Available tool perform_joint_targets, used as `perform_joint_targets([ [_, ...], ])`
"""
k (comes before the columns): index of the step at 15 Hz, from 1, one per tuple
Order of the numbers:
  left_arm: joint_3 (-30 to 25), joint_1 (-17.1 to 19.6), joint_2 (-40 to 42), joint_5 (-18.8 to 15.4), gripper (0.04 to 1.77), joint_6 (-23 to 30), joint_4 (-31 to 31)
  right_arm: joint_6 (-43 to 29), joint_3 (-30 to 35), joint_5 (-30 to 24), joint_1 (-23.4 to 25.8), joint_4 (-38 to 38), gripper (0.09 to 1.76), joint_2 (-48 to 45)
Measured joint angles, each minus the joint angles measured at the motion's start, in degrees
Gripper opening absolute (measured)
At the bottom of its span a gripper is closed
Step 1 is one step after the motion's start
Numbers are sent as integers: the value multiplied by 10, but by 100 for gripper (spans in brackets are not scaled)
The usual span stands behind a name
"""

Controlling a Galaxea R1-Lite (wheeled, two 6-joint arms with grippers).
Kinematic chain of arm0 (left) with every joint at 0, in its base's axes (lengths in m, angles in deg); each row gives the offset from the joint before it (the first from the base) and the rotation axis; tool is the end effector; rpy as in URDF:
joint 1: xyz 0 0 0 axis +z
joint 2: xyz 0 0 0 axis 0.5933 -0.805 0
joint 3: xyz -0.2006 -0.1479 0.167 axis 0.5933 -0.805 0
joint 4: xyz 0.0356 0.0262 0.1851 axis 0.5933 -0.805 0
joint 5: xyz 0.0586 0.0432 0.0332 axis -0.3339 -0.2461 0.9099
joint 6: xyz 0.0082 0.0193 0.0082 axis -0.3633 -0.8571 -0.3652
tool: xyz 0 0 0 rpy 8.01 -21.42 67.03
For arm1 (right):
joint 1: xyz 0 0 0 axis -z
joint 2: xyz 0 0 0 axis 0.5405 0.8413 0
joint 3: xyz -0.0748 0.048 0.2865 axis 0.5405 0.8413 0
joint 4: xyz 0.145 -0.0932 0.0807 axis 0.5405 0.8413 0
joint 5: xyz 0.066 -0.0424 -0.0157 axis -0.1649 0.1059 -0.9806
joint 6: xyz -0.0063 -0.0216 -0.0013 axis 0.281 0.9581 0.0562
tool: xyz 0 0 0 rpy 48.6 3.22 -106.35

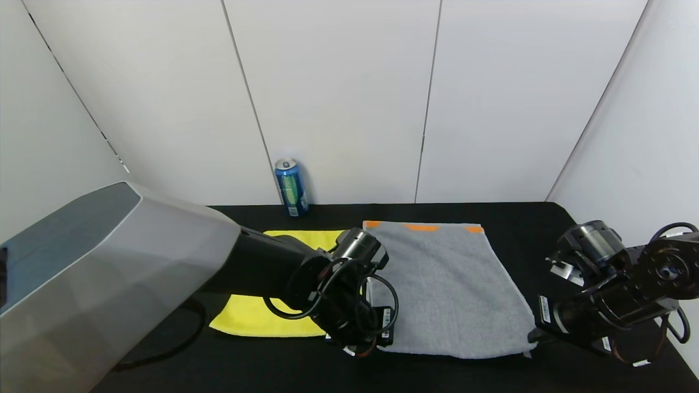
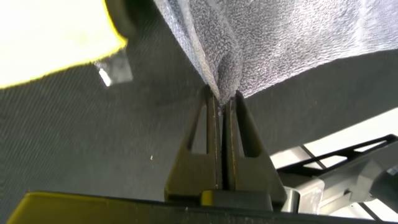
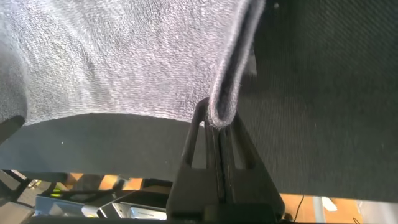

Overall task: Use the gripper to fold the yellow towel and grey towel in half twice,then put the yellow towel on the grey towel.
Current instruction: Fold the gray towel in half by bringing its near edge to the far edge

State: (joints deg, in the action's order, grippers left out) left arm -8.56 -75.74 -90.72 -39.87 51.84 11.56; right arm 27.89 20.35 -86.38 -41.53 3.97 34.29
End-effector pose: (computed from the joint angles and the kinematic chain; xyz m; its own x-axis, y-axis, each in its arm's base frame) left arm 0.3000 -0.2519 0.0825 0.2145 -0.4348 -0.8746 0.2264 0.8932 -0.3885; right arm 0.2843 0.0492 0.0971 0.2961 0.2745 -0.9149 0.2931 0.8855 0.3605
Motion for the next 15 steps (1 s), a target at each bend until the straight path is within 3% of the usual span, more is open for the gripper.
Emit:
perform_joint_targets([
  [5, -42, -2, 45, 3, 13, 1, 0, -16, 28, 0, -7, 0, 12, -50],
  [15, -124, -44, 142, 44, 13, 25, 0, -31, 119, -1, -14, 3, 12, -193],
])
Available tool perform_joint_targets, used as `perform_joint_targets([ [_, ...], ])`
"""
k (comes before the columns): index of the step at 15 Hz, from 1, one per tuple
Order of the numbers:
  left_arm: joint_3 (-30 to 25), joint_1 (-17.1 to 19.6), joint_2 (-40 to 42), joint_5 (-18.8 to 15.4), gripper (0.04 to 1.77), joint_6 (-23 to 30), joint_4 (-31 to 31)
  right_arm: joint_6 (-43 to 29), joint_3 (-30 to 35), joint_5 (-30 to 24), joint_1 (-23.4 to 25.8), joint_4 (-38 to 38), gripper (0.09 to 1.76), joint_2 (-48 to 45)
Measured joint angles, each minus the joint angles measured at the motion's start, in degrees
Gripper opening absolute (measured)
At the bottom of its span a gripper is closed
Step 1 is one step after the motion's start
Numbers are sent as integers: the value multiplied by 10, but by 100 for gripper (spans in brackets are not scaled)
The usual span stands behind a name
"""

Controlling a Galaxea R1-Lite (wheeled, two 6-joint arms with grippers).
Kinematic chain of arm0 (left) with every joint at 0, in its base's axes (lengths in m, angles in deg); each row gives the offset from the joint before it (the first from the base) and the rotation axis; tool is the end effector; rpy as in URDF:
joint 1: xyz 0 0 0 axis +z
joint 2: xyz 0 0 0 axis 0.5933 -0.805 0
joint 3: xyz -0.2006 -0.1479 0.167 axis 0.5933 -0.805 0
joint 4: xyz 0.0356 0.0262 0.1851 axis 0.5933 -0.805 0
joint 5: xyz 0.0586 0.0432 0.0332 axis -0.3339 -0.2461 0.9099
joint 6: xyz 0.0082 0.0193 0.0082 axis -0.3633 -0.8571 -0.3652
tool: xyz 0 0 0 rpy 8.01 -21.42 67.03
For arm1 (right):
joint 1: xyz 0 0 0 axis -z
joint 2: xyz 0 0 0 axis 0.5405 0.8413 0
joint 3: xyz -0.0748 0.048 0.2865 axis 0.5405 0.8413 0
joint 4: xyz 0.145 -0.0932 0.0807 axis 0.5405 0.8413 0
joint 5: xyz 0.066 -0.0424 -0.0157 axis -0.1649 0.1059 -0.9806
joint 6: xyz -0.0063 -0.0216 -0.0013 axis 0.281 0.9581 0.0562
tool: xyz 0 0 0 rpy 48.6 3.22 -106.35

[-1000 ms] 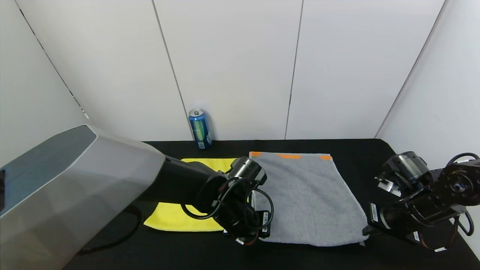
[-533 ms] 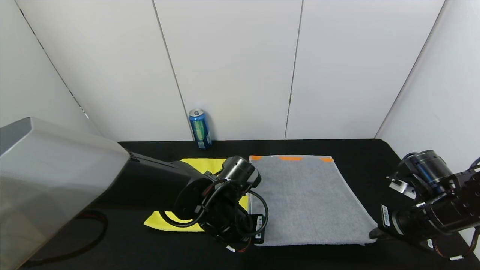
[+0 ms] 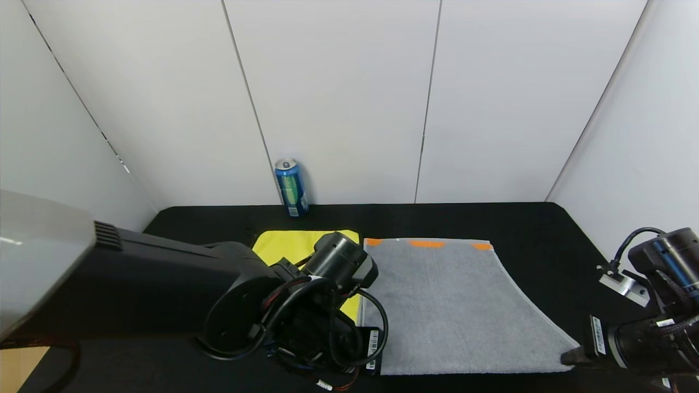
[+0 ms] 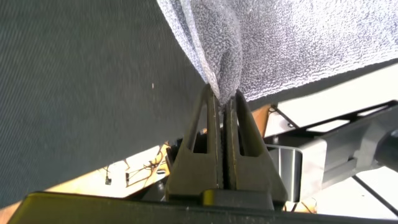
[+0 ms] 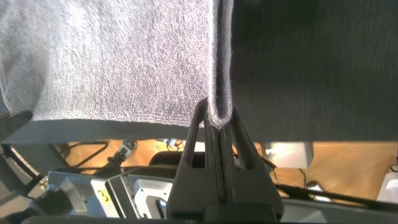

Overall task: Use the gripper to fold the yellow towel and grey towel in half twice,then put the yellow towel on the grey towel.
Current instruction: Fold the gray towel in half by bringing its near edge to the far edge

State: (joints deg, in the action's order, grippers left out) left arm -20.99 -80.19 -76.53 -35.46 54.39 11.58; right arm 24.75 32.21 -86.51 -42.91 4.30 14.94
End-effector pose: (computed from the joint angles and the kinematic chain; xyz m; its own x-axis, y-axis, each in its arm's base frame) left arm 0.2369 -0.2312 0.1233 0.2565 -0.4181 -0.8714 0.2476 0.8999 -0.3589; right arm 0.2068 0.0424 0.1376 0.3984 0.3034 -0.8656 0.2718 0.8623 0.4273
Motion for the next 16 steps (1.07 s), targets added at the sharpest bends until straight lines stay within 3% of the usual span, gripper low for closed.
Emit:
perform_joint_targets([
  [6, -10, 0, 19, 7, 13, -1, 4, -7, -3, 1, 4, -5, 12, -10],
  [16, 137, 59, -74, 7, 13, -46, -1, -3, -173, 1, 27, -3, 12, 122],
])
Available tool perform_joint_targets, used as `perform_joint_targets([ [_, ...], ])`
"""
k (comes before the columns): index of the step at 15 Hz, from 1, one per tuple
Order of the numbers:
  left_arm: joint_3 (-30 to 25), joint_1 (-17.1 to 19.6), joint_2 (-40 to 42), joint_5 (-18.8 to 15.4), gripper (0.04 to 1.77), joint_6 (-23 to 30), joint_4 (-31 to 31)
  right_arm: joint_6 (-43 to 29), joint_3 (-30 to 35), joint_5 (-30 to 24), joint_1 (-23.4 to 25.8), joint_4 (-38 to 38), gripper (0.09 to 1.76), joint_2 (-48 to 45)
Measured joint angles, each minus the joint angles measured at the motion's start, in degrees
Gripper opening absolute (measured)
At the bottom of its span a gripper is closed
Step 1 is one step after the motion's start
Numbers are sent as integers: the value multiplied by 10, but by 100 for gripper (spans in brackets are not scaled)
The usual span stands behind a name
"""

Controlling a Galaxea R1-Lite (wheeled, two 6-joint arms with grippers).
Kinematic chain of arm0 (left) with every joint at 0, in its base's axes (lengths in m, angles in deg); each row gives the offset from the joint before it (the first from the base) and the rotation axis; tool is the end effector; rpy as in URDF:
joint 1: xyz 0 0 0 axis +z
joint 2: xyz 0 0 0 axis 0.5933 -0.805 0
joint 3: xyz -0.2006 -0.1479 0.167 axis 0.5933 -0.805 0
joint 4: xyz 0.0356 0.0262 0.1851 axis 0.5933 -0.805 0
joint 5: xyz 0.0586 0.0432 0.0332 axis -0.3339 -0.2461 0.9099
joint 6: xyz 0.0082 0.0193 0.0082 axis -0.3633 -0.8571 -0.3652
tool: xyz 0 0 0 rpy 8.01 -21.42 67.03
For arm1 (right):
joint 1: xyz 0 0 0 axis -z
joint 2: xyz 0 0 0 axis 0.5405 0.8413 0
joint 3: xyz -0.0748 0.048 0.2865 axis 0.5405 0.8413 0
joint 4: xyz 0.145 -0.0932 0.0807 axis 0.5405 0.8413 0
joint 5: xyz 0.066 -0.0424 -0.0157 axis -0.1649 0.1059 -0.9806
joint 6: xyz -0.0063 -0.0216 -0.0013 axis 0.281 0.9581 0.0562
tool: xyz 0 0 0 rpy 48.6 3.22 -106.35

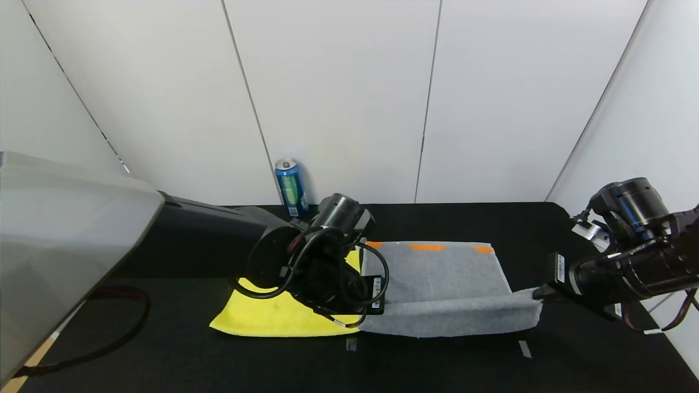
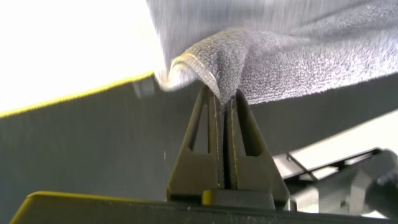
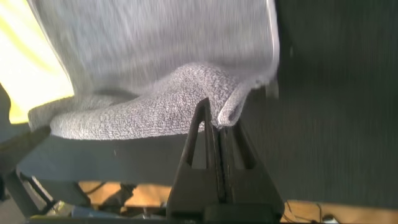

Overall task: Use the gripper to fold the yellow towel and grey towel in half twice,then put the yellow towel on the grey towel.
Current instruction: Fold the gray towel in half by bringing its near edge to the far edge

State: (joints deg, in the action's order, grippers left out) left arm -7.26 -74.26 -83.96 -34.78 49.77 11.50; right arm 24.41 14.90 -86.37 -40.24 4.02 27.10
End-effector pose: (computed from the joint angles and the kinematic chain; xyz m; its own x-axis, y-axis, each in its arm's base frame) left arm 0.3002 -0.2368 0.1332 0.3785 -0.4368 -0.8160 0.2549 0.8967 -0.3618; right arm 0.2853 0.0428 0.1543 0.4920 0.2926 -0.8200 0.2756 0.8411 0.4655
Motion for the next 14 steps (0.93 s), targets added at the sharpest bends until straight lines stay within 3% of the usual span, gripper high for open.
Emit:
perform_joint_targets([
  [10, 149, 44, -110, 2, 13, -42, 1, 7, -140, 1, 9, -5, 12, 131],
  [14, 183, 49, -142, 39, 13, -82, 1, 8, -180, 0, 8, -6, 12, 157],
])
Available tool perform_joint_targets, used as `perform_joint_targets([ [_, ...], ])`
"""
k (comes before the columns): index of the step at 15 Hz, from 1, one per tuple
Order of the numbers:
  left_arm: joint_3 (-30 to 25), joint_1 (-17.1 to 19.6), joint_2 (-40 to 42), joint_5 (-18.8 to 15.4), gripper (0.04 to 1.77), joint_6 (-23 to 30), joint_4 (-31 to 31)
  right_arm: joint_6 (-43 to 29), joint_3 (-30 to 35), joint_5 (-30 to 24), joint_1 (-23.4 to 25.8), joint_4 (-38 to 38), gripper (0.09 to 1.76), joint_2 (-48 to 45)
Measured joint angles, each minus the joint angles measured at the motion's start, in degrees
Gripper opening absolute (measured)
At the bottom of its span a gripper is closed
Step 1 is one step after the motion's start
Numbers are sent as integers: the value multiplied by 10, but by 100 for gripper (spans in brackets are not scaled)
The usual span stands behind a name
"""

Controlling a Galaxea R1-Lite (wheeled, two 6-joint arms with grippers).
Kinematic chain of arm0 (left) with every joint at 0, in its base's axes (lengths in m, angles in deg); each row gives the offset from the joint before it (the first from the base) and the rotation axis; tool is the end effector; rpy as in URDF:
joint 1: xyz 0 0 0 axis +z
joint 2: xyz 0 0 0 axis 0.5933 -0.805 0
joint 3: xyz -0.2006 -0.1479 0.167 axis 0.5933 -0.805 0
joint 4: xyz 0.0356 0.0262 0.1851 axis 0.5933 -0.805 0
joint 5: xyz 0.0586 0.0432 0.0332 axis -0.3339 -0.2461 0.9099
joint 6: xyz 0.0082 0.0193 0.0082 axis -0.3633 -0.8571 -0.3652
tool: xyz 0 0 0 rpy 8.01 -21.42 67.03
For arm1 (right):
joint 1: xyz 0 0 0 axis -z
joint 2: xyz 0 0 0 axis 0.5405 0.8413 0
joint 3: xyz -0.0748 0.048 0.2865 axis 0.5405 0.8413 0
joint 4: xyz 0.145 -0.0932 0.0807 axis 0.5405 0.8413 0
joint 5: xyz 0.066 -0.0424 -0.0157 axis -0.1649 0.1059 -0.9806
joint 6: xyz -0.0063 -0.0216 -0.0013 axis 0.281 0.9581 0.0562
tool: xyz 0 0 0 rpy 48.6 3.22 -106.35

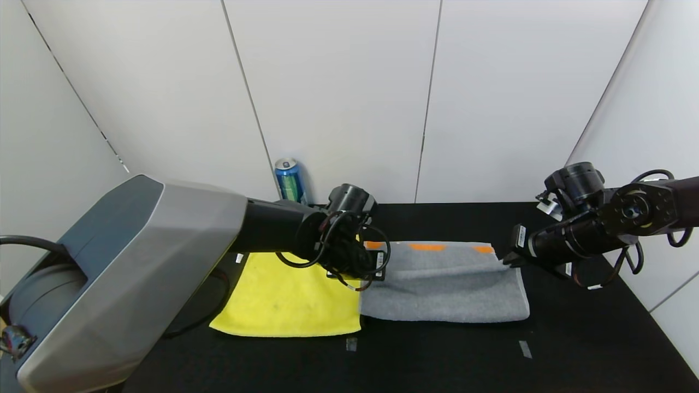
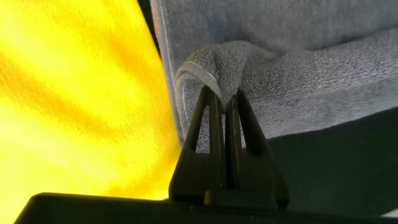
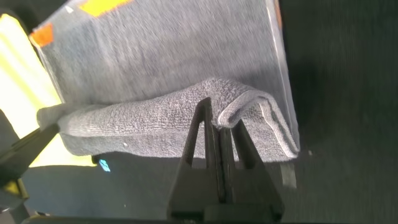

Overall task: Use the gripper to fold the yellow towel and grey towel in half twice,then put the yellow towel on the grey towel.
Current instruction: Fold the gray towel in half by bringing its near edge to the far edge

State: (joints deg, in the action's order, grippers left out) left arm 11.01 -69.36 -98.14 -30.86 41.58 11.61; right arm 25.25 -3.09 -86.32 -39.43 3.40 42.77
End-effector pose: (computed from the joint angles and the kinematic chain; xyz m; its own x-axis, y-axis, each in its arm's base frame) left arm 0.3788 -0.2470 0.1085 0.5032 -0.3792 -0.7765 0.2905 0.9205 -0.2613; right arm 0.3697 0.0486 0.1398 0.5373 0.2896 -0.7921 0.2518 0.8412 0.4785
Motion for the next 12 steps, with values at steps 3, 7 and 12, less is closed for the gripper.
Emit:
perform_joint_targets([
  [3, 12, 1, -10, 3, 13, -8, 7, 9, -21, 0, 3, 0, 12, 11],
  [7, 41, 8, -17, 3, 13, -10, 2, 10, -45, 0, 5, 1, 12, 26],
  [12, 70, 12, -29, 2, 13, -24, 0, 9, -73, -1, 10, 2, 12, 45],
])
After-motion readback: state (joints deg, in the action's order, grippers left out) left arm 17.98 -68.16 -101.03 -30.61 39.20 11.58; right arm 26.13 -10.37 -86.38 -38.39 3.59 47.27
